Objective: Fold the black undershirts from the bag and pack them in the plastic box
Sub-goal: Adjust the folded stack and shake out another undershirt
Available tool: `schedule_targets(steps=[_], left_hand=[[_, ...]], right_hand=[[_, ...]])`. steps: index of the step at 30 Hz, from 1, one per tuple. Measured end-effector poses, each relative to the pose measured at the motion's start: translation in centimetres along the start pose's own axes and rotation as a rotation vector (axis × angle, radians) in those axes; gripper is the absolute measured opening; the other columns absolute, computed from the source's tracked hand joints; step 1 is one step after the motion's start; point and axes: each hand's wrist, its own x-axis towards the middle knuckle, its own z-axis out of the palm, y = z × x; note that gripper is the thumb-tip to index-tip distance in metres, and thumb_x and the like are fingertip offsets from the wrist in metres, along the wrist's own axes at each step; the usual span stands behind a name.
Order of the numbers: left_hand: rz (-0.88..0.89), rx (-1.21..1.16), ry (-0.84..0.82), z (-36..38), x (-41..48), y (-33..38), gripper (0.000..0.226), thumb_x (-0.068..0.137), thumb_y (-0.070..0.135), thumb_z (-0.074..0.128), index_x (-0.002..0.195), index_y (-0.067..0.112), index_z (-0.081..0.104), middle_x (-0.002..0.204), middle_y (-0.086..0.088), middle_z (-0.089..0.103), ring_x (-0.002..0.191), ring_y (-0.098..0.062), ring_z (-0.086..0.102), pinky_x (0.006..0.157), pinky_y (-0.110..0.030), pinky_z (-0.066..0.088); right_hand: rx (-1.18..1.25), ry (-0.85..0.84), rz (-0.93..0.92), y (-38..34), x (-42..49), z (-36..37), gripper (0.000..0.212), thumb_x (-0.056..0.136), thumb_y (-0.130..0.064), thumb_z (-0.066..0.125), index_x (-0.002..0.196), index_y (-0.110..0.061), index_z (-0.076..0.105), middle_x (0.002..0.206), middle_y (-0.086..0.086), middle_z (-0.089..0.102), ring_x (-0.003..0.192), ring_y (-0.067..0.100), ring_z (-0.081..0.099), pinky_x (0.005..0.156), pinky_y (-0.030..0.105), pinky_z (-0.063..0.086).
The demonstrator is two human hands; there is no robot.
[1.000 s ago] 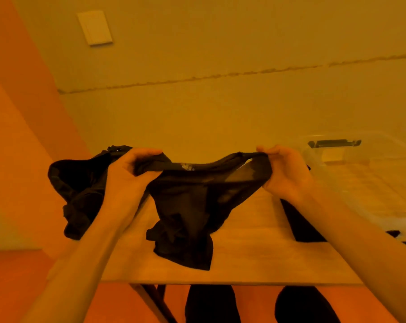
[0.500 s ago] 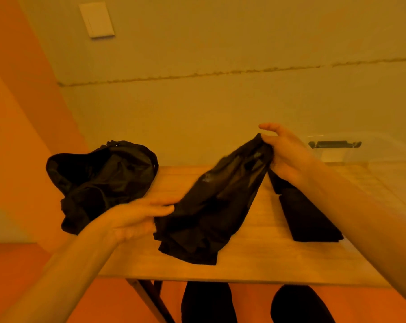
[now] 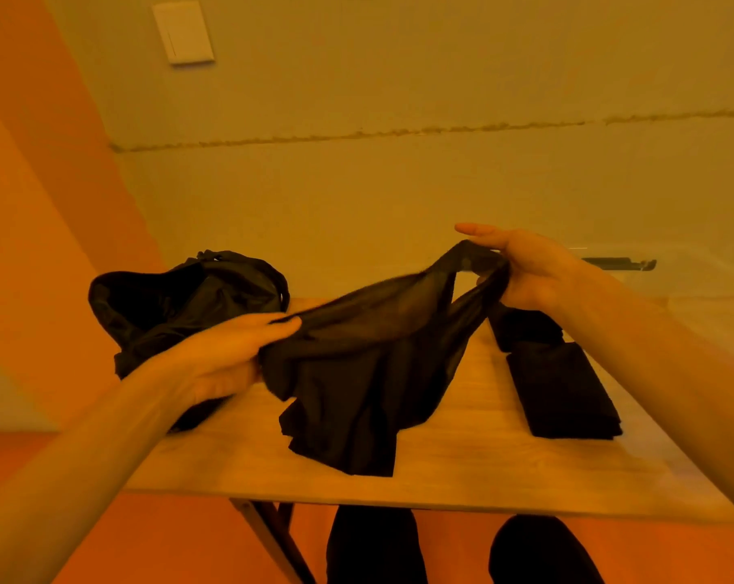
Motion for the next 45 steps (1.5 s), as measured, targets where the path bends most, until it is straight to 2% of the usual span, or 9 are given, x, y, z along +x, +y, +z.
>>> schedule_targets(steps=[5, 9, 13, 15, 18, 23, 29, 37, 45], left_hand=[[0.463, 0.607, 0.494, -1.2, -0.5, 2.0, 0.03, 0.106, 0.028, 0.049, 0.079, 0.015, 0.047, 0.069, -0.004, 0.05, 0.062, -0.017, 0.047, 0.056, -0.028, 0.036], [0.733, 1.002, 0.676, -2.4, -0.7, 2.3, 0.02, 0.101, 0.017, 0.052, 0.086, 0.015, 0.039, 0.065, -0.012, 0.049, 0.054, -0.027, 0.045, 0.049, -0.042, 0.034], [0.604, 1.331, 0.811, -3.0, -0.4, 2.0, 0.013, 0.099, 0.018, 0.051, 0.1, 0.012, 0.039, 0.064, -0.012, 0.052, 0.05, -0.033, 0.051, 0.045, -0.038, 0.038], [0.401, 1.157, 0.762, -2.9, -0.1, 1.5, 0.01, 0.103, 0.02, 0.045, 0.106, 0.012, 0.041, 0.072, -0.014, 0.062, 0.059, -0.037, 0.063, 0.052, -0.041, 0.05], [0.116, 0.034, 0.471, -2.2, 0.2, 2.3, 0.021, 0.104, 0.014, 0.045, 0.122, 0.01, 0.055, 0.108, -0.018, 0.069, 0.096, -0.036, 0.071, 0.091, -0.05, 0.057], [0.244, -0.811, 0.037, -1.8, -0.8, 2.9, 0.014, 0.094, 0.013, 0.054, 0.108, 0.012, 0.054, 0.095, -0.009, 0.068, 0.074, -0.017, 0.062, 0.078, -0.024, 0.047], [0.051, -0.513, 0.264, -1.7, 2.0, 4.8, 0.013, 0.101, 0.009, 0.055, 0.09, 0.01, 0.061, 0.082, -0.003, 0.063, 0.042, -0.002, 0.058, 0.046, -0.016, 0.052], [0.537, -0.323, 0.242, -1.9, 2.9, 7.1, 0.025, 0.096, 0.006, 0.059, 0.085, 0.023, 0.073, 0.078, 0.008, 0.074, 0.076, -0.006, 0.07, 0.071, -0.019, 0.056], [0.814, -0.363, 0.249, -2.1, 0.1, 19.5, 0.033, 0.09, -0.008, 0.064, 0.087, 0.02, 0.08, 0.097, -0.003, 0.075, 0.096, -0.016, 0.073, 0.086, -0.027, 0.058]], right_hand=[[-0.262, -0.033, 0.146, -0.4, -0.3, -0.6, 0.014, 0.099, -0.019, 0.06, 0.104, -0.017, 0.073, 0.062, -0.003, 0.064, 0.047, 0.007, 0.047, 0.063, 0.022, 0.043], [-0.243, 0.07, -0.04, -0.4, 0.8, -0.6, 0.019, 0.104, -0.015, 0.05, 0.098, -0.018, 0.068, 0.091, 0.0, 0.065, 0.07, 0.009, 0.061, 0.056, 0.019, 0.053], [0.053, 0.06, -0.26, -0.8, 1.4, -1.0, 0.021, 0.107, -0.016, 0.046, 0.107, -0.021, 0.067, 0.082, -0.002, 0.057, 0.059, 0.005, 0.059, 0.054, 0.017, 0.052], [0.097, 0.059, -0.336, -0.8, 1.3, -1.0, 0.021, 0.107, -0.019, 0.047, 0.109, -0.023, 0.067, 0.08, -0.003, 0.056, 0.06, 0.005, 0.059, 0.057, 0.017, 0.052], [0.131, 0.038, -0.378, -0.3, 0.9, -1.0, 0.02, 0.106, -0.018, 0.048, 0.109, -0.021, 0.067, 0.079, -0.002, 0.057, 0.069, 0.008, 0.061, 0.065, 0.019, 0.055], [0.177, 0.049, -0.377, -0.1, 0.6, -0.9, 0.019, 0.106, -0.016, 0.049, 0.11, -0.02, 0.067, 0.088, 0.001, 0.065, 0.083, 0.012, 0.067, 0.077, 0.022, 0.059], [0.012, 0.122, -0.319, 0.4, 1.3, -1.3, 0.026, 0.105, -0.01, 0.048, 0.119, -0.019, 0.069, 0.108, 0.002, 0.071, 0.089, 0.011, 0.07, 0.07, 0.021, 0.056], [0.022, 0.052, -0.171, -0.2, 1.9, -1.6, 0.013, 0.095, -0.012, 0.065, 0.103, -0.021, 0.071, 0.097, -0.003, 0.071, 0.084, 0.008, 0.067, 0.058, 0.016, 0.053], [-0.019, -0.025, -0.487, -10.0, 0.9, 0.9, 0.025, 0.089, 0.005, 0.065, 0.102, -0.016, 0.072, 0.096, 0.001, 0.072, 0.087, 0.009, 0.072, 0.077, 0.017, 0.056]])
